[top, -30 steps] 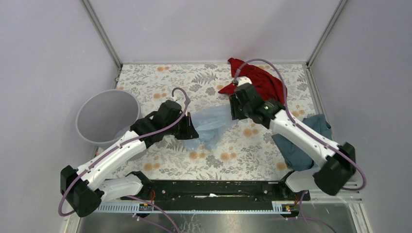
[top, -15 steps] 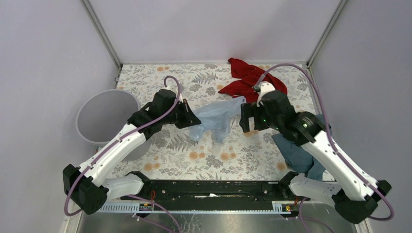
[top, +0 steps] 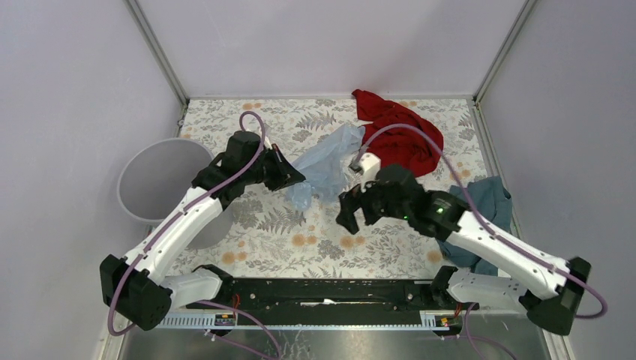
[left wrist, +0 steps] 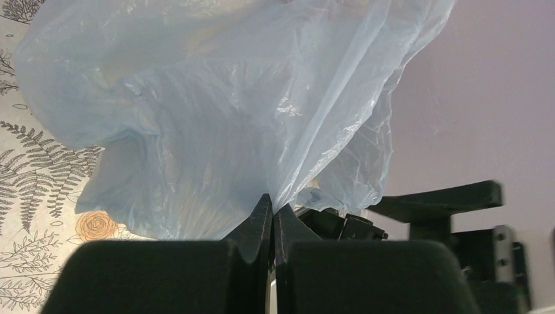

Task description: Put the trash bags into the trash bin

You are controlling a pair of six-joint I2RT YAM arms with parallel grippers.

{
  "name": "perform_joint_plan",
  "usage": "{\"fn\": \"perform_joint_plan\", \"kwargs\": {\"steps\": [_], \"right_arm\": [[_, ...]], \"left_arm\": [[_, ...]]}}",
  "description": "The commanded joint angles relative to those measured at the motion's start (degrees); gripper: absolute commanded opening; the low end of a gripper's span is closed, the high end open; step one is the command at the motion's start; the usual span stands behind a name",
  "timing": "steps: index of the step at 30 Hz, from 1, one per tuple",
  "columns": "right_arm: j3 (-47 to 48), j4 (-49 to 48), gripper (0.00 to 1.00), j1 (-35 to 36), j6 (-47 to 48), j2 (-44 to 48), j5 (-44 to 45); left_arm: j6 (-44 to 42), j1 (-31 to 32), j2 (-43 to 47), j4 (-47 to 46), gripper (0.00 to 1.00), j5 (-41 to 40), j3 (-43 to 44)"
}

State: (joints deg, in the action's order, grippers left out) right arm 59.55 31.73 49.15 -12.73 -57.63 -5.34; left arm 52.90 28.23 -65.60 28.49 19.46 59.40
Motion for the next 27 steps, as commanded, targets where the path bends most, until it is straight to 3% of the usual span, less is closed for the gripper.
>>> {"fn": "perform_joint_plan", "kwargs": {"steps": [1,5,9,12,19,20,24,27], "right_arm": [[-3.8,-14.6,0.98,6.5,-4.1,-3.7,14.6],[-8.8,-23.6,0.93,6.7,-5.7,-5.7,19.3],[-12.1,-33.8,0.69,6.8,-6.4,-7.0,15.8],[-12.3,-37.5,0.60,6.8,-6.7,-8.3,15.7],[-11.5,-37.9,0.51,6.8,-7.8,-9.4,23.1],[-11.6,-38.2,0.48,6.8,-7.8,-9.4,23.4],[-10.0,-35.6,0.18,6.8,-7.2,-9.5,22.2],[-8.6,-28.1,0.09,6.8,-5.9,-7.0,23.3]], "left_arm": [[1.1,-0.8,-0.3,-3.3,0.00,3.6,1.7],[1.8,-0.9,0.7,-4.2,0.00,4.3,0.6],[2.9,-0.9,1.1,-5.5,0.00,5.7,-1.0],[3.4,-0.9,1.7,-6.2,0.00,6.2,-1.7],[3.0,-0.9,3.1,-4.9,0.00,5.6,-1.9],[3.0,-0.9,3.2,-4.8,0.00,5.7,-1.9],[2.0,-0.9,3.4,-3.9,0.00,5.3,-1.6],[-2.1,-1.0,3.1,0.4,0.00,0.6,0.2]]}}
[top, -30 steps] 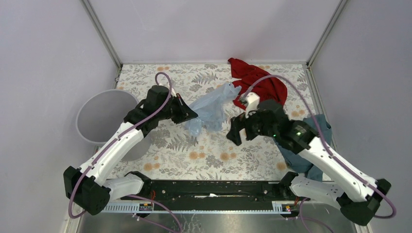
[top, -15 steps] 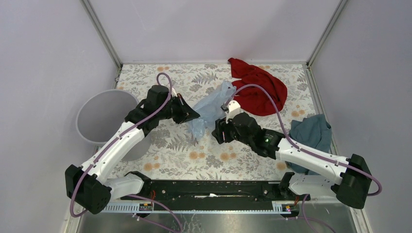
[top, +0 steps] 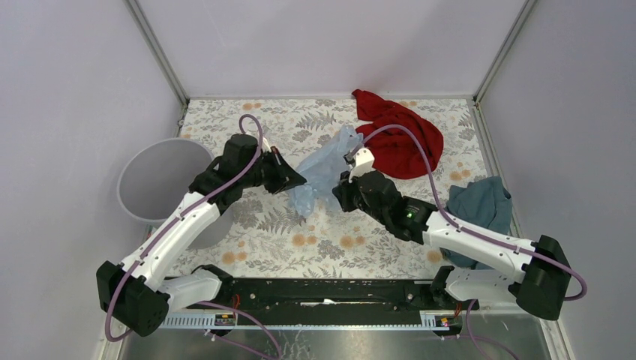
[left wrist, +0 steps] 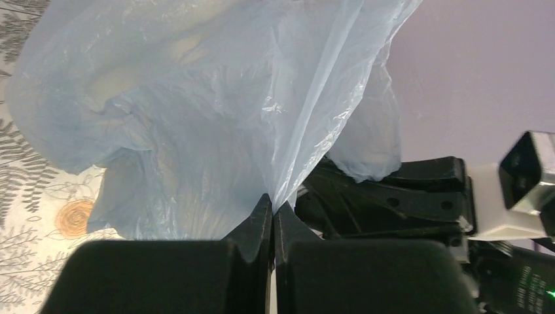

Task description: Put the trash bags into the trash bin

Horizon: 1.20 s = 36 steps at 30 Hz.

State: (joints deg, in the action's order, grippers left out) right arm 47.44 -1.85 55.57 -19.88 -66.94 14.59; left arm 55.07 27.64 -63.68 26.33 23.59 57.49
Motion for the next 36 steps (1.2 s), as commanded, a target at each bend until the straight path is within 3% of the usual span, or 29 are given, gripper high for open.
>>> {"fn": "perform_joint_plan", "kwargs": {"steps": [1,5,10,12,14,17,21,23,30,35,36], "right_arm": [[3.5,8.3,0.09,0.4,1.6,3.8,4.7],[3.7,19.4,0.11,0.3,1.1,13.4,8.2],[3.3,27.2,0.21,0.1,8.3,21.9,-8.1],[7.8,32.7,0.02,-0.2,7.6,20.5,-14.8],[10.8,34.2,0.00,-0.2,5.9,21.2,-19.9],[11.1,34.0,0.00,-0.2,5.4,26.9,-12.1],[16.2,41.8,0.00,-0.2,7.2,29.5,4.2],[19.5,44.7,0.00,-0.2,7.7,29.8,8.2],[24.0,46.9,0.00,-0.2,10.5,29.3,7.8],[26.8,49.2,0.00,-0.2,12.7,26.7,1.4],[27.3,48.8,0.00,-0.2,12.0,25.5,-1.6]], "left_arm": [[-5.7,-0.5,1.1,5.1,0.00,-5.9,3.0],[-9.7,-2.3,1.4,9.6,0.00,-7.5,4.6],[-15.4,-4.7,1.5,13.3,0.00,-8.6,6.9],[-17.8,-5.3,0.7,16.5,0.00,-11.8,9.0],[-19.7,-5.7,0.3,19.1,0.00,-15.6,10.8],[-22.3,-5.8,0.4,20.9,0.00,-19.9,12.0],[-24.8,-5.9,-0.2,22.5,0.00,-23.4,12.7],[-25.5,-5.9,-0.2,22.7,0.00,-26.4,12.1],[-26.2,-6.0,-0.4,21.0,0.00,-21.0,9.8],[-28.2,-6.1,-1.0,21.0,0.00,-16.6,10.3],[-28.7,-6.1,-1.2,21.0,0.04,-14.3,10.6]]}}
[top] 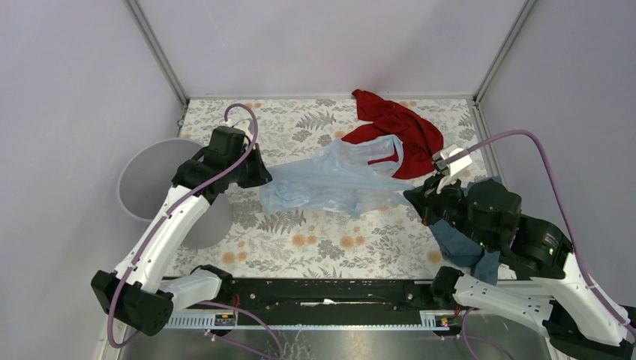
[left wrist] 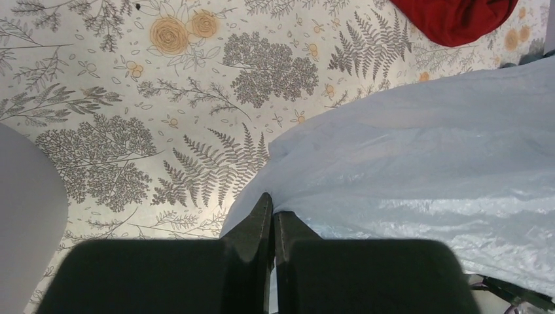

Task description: Put the trash bags into the trash bin

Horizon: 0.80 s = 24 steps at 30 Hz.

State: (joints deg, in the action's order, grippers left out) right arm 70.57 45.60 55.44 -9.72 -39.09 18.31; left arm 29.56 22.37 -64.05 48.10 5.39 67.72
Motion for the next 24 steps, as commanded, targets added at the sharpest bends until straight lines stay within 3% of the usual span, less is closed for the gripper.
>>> {"fn": "perform_joint_plan", "kwargs": {"steps": [1,4,7,10,15,17,24], "right_arm": [[4.2,0.0,0.00,-0.1,0.6,-3.7,-8.3],[1.6,-6.3,0.00,-0.1,-4.6,-8.0,-14.8],[0.7,-9.6,0.00,-0.1,-7.7,-14.2,-11.7],[3.9,-11.2,0.00,-0.3,-8.1,-21.6,-10.8],[9.7,-18.6,0.00,-1.2,-8.0,-29.4,-20.0],[12.2,-20.5,0.00,-1.4,-8.2,-32.1,-20.8],[14.5,-28.8,0.00,-4.2,-14.6,-34.9,-21.3]], "left_arm": [[-3.6,-0.8,-1.0,-1.0,0.10,6.3,0.7],[-3.5,-0.8,-0.5,-3.1,0.32,13.4,1.3],[-2.6,-0.8,0.8,-3.8,0.57,14.8,2.4],[-2.4,-0.7,3.0,-4.1,0.71,16.9,3.4],[0.1,-0.7,8.3,-6.8,0.94,26.3,3.9],[1.2,-0.8,10.3,-7.6,0.99,28.9,4.5],[1.9,-0.8,14.9,-9.6,0.99,29.9,6.4]]}}
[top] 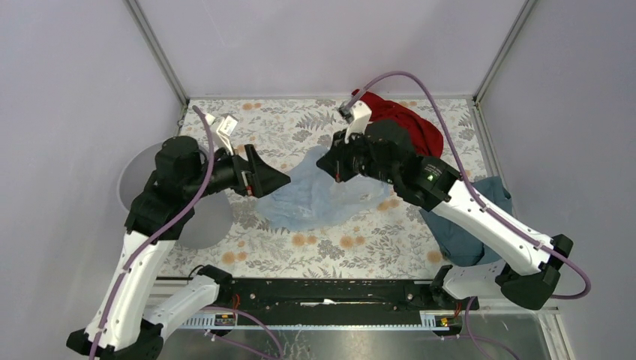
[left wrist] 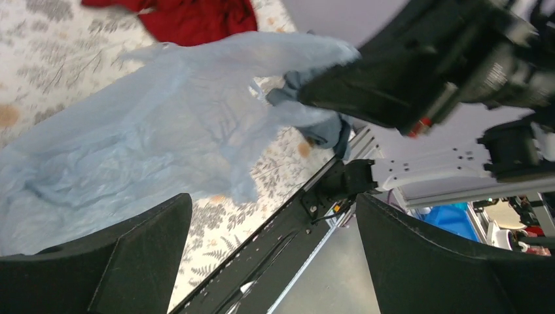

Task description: Put the trash bags into the trash bin

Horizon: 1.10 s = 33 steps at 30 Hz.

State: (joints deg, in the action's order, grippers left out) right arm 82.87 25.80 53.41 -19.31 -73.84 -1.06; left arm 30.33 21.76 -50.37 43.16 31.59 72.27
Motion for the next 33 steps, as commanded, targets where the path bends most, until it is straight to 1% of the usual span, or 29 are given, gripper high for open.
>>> {"fn": "perform_joint_plan", "kwargs": {"steps": [1,4,7,9,12,14,16,18,20,23,26,29,33], "right_arm": [[1.6,-10.8,0.00,-2.3,-5.9,-0.2,-2.2],[-0.8,-14.1,0.03,-2.4,-8.1,-0.8,-4.3],[-5.4,-17.2,0.04,-2.4,-11.2,-1.5,-10.4],[-10.4,-20.6,0.08,-2.4,-14.2,-1.9,-14.8],[-14.9,-24.1,0.22,-2.3,-17.2,-2.5,-18.3],[-16.3,-24.1,0.35,-2.3,-17.5,-2.5,-18.6],[-16.4,-22.3,0.49,-2.4,-16.2,-1.9,-17.8],[-16.0,-17.9,0.58,-2.4,-14.0,-0.8,-14.6],[-15.4,-12.9,0.60,-2.3,-11.4,0.4,-9.5],[-15.0,-7.6,0.68,-2.4,-8.5,2.3,-4.4],[-16.2,-5.8,0.77,-2.4,-7.9,4.9,-3.8],[-18.1,-4.7,0.84,-2.4,-7.7,8.2,-3.4],[-19.0,-0.2,0.84,-2.3,-6.4,12.2,1.5]], "left_arm": [[1.7,-0.2,1.4,-5.7,0.99,4.2,1.2],[2.7,-0.2,1.2,-6.8,0.99,3.4,0.2],[2.9,-0.2,0.8,-6.3,0.99,1.9,-0.4],[2.7,-0.2,0.1,-5.6,0.99,1.2,-1.0],[1.8,-0.2,-1.4,-3.3,0.99,-1.0,-1.4],[1.5,-0.1,-2.2,-2.8,0.99,-1.0,-1.8],[1.6,-0.2,-2.6,-2.9,0.99,-0.8,-2.1],[1.9,-0.1,-3.0,-2.8,0.99,-0.7,-2.2],[2.5,0.0,-3.3,-3.1,0.98,-0.5,-2.7],[3.7,0.8,-3.6,-4.5,0.98,0.2,-4.5],[5.3,3.6,-3.9,-7.3,0.98,-0.3,-6.3],[6.4,8.5,-5.4,-8.6,0.99,-4.3,-5.9],[6.9,13.2,-8.6,-9.7,0.99,-8.0,-4.2]]}}
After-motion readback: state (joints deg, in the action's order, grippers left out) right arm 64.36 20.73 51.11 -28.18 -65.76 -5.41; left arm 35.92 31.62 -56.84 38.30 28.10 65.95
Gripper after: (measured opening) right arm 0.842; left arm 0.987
